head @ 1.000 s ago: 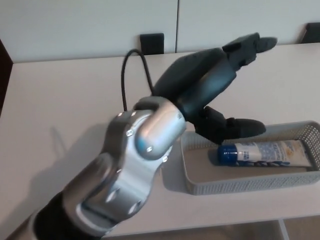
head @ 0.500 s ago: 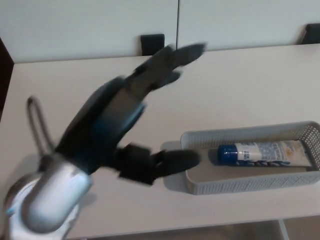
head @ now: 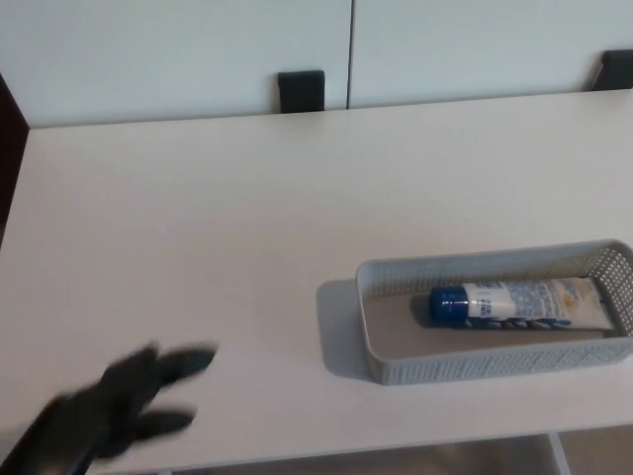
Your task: The robot walks towards a table in front, picks a shampoo with left hand and puts it in a small grey container
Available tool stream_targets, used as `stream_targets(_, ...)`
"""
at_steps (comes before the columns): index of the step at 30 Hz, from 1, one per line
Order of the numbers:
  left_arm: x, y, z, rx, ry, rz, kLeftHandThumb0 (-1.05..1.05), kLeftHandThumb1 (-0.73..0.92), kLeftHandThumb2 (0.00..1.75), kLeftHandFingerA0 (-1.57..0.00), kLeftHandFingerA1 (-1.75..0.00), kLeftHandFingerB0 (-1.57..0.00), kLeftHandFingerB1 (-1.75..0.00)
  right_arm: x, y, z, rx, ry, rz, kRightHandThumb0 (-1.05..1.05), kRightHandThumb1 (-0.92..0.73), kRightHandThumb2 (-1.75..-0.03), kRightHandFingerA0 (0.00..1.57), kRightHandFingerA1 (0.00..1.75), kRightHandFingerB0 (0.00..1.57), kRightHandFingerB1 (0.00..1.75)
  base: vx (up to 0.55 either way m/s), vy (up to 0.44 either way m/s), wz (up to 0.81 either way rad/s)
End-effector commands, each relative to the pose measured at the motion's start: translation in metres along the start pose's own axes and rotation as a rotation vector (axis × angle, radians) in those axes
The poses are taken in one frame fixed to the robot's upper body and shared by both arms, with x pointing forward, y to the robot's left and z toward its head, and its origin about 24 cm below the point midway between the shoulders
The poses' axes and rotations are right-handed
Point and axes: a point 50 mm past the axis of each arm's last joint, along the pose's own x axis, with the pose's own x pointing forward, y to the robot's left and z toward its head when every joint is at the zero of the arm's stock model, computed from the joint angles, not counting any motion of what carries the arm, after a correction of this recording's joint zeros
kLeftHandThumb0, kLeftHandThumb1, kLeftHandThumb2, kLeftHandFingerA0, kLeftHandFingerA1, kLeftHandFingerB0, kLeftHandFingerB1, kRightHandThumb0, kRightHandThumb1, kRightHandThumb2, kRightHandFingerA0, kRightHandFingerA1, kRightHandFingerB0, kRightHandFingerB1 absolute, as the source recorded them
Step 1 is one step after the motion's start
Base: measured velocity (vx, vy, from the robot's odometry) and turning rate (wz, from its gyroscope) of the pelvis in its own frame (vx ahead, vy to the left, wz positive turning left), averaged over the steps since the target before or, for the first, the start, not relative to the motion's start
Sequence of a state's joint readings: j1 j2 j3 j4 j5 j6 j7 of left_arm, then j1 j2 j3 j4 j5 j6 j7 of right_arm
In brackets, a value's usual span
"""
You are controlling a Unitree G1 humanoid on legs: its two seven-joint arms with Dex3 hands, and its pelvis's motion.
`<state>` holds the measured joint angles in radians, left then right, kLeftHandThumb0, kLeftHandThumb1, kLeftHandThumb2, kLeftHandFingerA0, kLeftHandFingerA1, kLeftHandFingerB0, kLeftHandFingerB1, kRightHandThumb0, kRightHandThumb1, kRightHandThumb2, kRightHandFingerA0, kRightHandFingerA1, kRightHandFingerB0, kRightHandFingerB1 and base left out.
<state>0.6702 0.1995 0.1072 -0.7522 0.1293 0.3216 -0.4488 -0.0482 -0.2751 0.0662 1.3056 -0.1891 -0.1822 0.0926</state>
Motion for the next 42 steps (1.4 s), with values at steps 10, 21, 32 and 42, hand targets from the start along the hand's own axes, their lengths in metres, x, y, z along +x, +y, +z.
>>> stream_targets(10,-0.108,0.036,-0.138,0.236,0.529,-0.462,-0.61,0.45,0.61,-0.99,-0.7,-0.77,-0.53,-0.013,0.007,-0.041,-0.054,0.088,0.007,-0.37,-0.68,-0.6,0.67,0.5,0.54,0.41,0.0,0.0,0.0)
stream_targets(21,-0.075,0.052,-0.213,0.444,0.98,-0.425,-0.31,0.67,0.59,-0.68,-0.53,-0.57,-0.47,-0.013,0.006,-0.042,-0.062,0.1,0.0,-0.37,-0.68,-0.6,0.67,0.49,0.53,0.4,0.0,0.0,0.0)
stream_targets(32,-0.033,0.045,-0.24,0.197,0.971,-0.026,-0.36,0.67,0.6,-0.63,-0.62,-0.26,-0.33,-0.01,0.004,-0.035,-0.017,0.077,-0.007,-0.37,-0.67,-0.6,0.69,0.51,0.54,0.41,0.0,0.0,0.0)
stream_targets(42,-0.05,0.024,-0.254,-0.101,0.983,0.267,-0.49,0.65,0.6,-0.74,-0.9,-0.27,-0.3,-0.017,0.004,-0.049,0.057,0.078,-0.103,-0.37,-0.69,-0.61,0.69,0.54,0.48,0.38,0.0,0.0,0.0)
